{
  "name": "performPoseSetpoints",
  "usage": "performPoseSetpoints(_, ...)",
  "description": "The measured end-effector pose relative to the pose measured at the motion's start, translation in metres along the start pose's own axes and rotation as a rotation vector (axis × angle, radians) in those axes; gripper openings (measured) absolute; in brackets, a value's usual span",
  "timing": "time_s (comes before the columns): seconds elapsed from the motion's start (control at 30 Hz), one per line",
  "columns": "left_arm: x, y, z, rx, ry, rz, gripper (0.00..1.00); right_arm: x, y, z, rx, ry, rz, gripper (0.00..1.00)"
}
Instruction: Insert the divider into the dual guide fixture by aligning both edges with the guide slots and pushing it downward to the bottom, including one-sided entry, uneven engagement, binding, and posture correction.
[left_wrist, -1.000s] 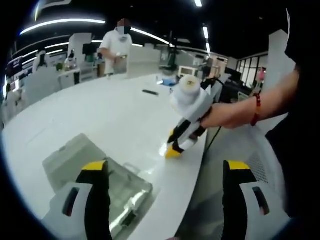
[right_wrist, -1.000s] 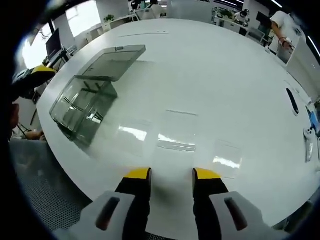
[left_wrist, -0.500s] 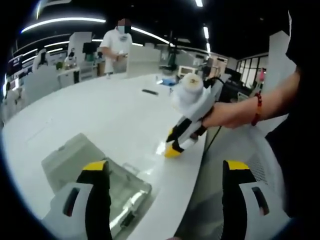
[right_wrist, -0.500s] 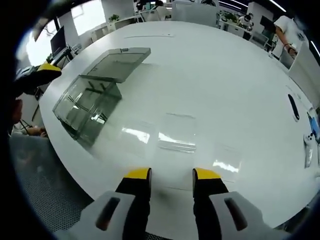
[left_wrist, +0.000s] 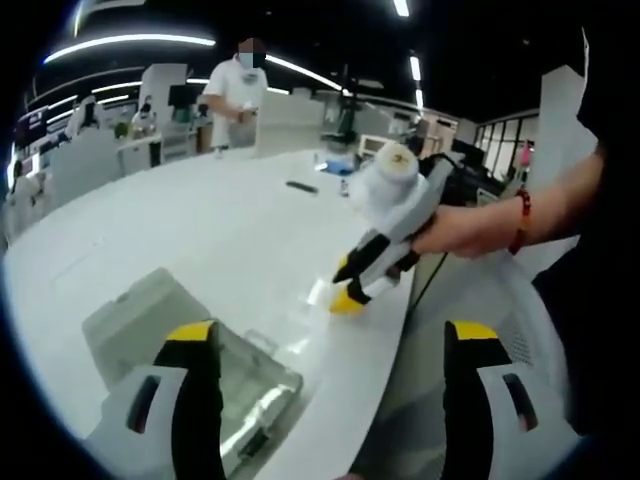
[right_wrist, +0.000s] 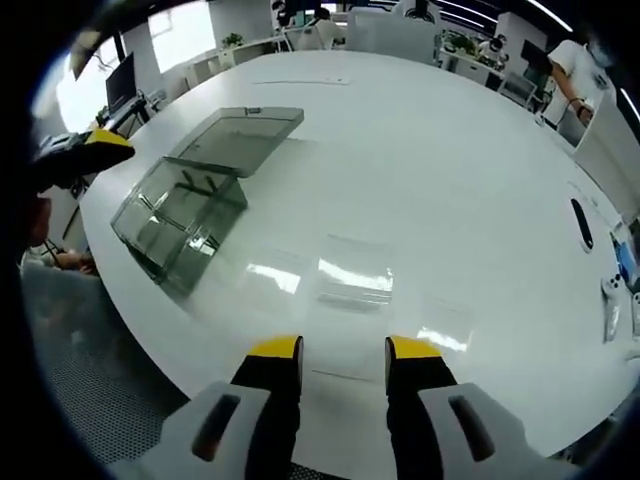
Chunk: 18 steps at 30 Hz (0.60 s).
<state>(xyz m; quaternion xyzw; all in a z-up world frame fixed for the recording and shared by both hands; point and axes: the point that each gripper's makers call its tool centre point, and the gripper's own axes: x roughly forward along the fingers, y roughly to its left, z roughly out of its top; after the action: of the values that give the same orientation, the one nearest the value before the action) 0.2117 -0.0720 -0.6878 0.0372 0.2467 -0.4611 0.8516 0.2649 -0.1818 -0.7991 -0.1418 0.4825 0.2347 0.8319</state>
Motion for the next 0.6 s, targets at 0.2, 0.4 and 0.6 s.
performPoseSetpoints(0.2,-0.0009,-0.0010,-0.0012,-0.002,0.001,0.003,0.91,-0.0026,0.0000,0.0024,-0.008,-0.012,-0.001,0.29)
performPoseSetpoints(0.4,-0.0030,0.0005,-0.0002,-0.011,-0.006,0.013,0.90,-0.0068,0.0025,0.0055,-0.009,-0.026,0.002,0.29)
performPoseSetpoints(0.6,-0.0039,0.0023,0.0002,-0.023,-0.011,0.023,0.90,-0.0083,0.0037,0.0092,-0.012,-0.040,0.006,0.29)
